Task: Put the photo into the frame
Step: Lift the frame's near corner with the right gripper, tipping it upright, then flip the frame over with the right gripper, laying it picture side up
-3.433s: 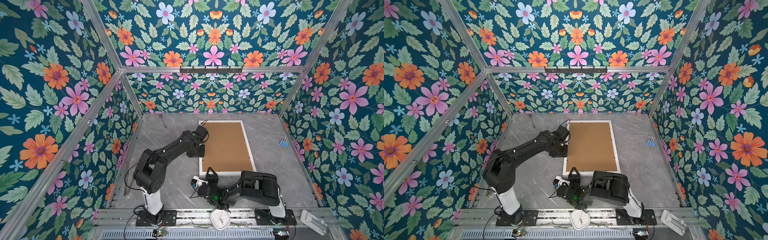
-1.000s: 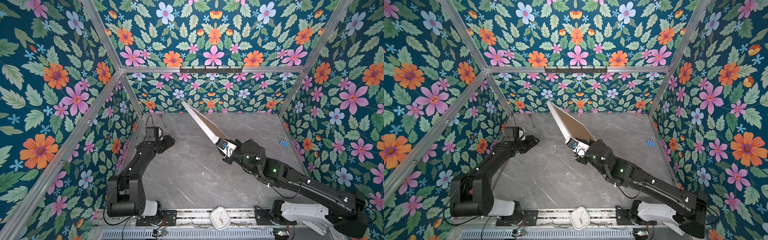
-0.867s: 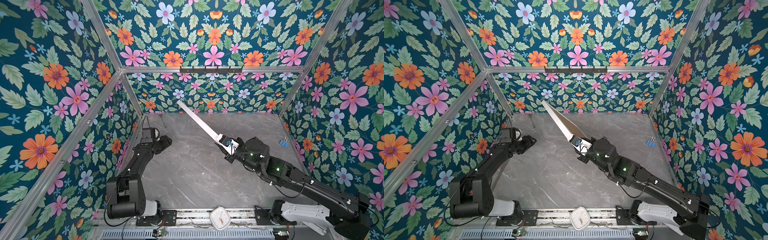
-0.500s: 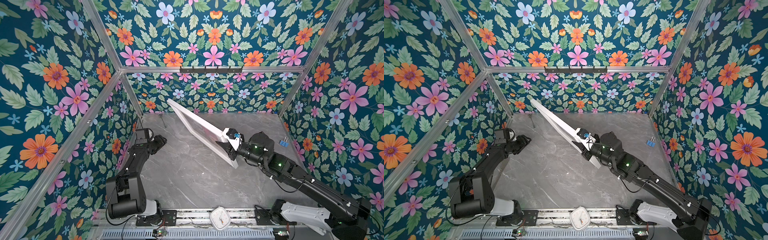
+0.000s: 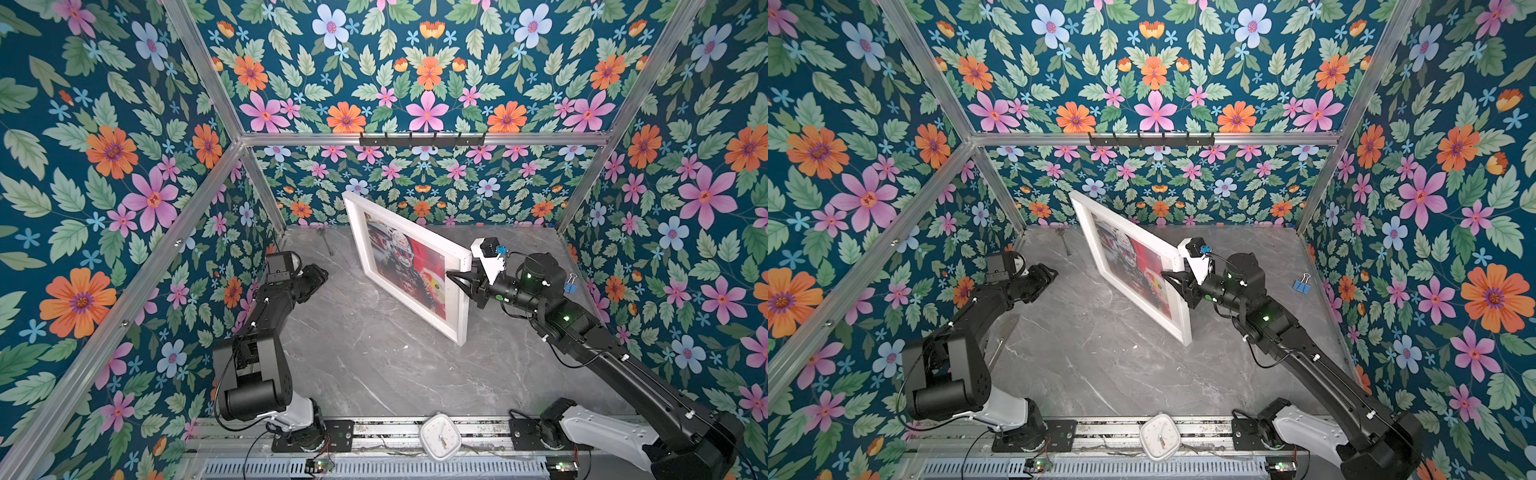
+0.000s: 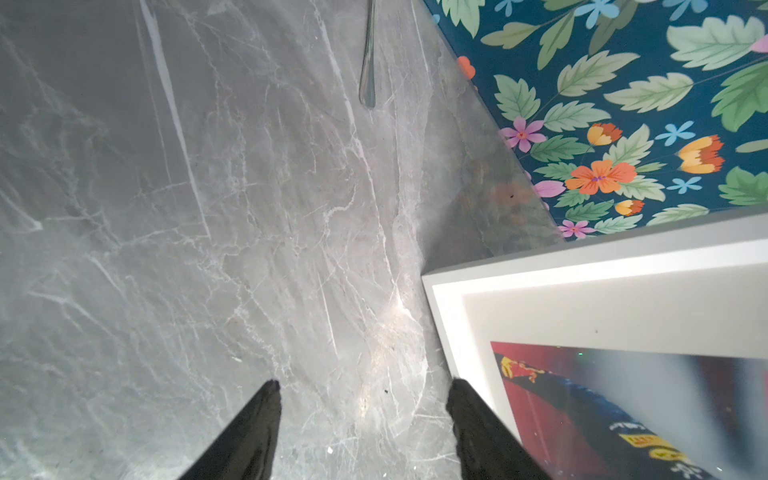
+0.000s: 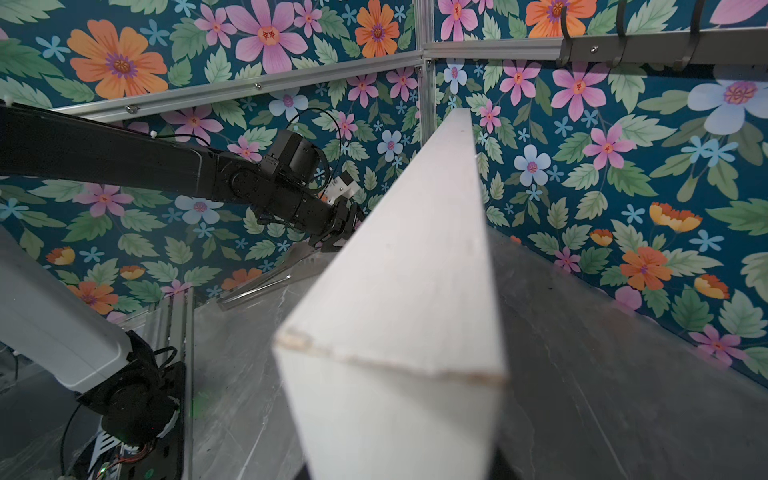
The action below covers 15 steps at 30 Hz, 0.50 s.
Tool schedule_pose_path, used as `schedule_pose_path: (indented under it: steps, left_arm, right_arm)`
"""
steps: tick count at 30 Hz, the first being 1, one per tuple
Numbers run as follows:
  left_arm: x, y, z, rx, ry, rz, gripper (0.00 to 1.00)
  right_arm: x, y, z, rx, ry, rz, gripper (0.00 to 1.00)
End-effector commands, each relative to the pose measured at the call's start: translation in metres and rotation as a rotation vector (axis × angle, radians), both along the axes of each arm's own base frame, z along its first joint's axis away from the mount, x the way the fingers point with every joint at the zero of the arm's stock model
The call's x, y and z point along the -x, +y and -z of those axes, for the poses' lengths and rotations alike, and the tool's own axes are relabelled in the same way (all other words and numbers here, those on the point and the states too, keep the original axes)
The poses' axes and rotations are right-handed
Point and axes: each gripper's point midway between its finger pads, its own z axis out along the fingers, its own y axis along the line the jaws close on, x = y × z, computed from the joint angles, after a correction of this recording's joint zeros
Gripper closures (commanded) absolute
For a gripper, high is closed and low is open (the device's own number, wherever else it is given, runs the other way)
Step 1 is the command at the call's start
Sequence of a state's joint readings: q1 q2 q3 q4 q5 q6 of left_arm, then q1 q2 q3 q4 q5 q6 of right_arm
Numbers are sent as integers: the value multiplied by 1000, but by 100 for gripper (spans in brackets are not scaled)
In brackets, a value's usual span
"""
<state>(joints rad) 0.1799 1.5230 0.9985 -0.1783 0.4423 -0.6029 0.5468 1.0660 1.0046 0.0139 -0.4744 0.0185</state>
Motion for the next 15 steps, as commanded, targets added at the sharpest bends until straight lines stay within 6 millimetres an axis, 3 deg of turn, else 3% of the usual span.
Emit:
schedule_pose_path:
  steps: [1, 8, 15]
  left_arm:
    - [-13, 1, -11, 24, -43, 26, 32]
    - [-35, -10, -2, 106, -51, 103, 32]
    - [-40, -16, 9, 173, -68, 105, 33]
  right_arm:
    - [19, 5, 9, -77, 179, -146, 100]
    - [4, -10, 13, -151, 282, -164, 100]
    - [-14, -16, 30, -182, 402, -163, 100]
